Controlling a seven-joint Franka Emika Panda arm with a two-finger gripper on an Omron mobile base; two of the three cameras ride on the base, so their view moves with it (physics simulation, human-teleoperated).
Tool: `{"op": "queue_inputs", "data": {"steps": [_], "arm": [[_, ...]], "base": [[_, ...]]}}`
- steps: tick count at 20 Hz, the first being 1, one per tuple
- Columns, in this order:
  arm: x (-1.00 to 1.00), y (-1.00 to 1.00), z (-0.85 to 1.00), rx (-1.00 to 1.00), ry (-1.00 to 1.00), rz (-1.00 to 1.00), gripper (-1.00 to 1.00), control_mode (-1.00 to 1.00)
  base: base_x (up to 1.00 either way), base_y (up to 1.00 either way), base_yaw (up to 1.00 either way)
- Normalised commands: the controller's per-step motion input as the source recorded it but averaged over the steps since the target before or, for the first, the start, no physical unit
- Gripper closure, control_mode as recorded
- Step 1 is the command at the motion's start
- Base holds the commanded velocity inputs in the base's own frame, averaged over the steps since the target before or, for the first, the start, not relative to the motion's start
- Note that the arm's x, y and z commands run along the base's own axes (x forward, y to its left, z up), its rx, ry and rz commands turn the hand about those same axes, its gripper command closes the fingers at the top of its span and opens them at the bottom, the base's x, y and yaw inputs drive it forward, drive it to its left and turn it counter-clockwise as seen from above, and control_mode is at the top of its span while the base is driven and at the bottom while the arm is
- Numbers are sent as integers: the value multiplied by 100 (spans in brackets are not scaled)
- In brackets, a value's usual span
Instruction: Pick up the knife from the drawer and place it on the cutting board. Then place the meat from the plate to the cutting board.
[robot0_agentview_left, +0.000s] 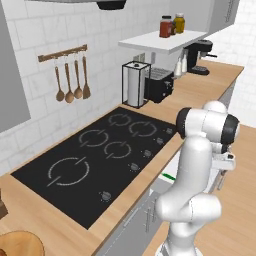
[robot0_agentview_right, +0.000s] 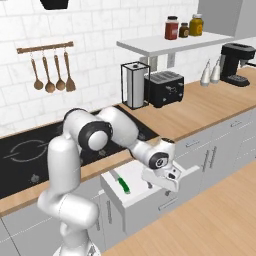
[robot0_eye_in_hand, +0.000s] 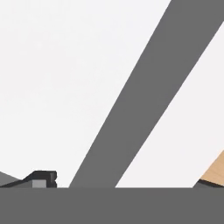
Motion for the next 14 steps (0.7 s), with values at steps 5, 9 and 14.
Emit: {"op": "queue_inputs", "data": {"steps": [5, 9, 14], "arm": [[-97, -100, -31, 11, 0, 0, -100, -100], [-98, -100, -17, 15, 0, 0, -100, -100], [-64, -66, 25, 17, 0, 0, -100, -100]], "base": [[0, 0, 0], [0, 0, 0], [0, 0, 0]]}}
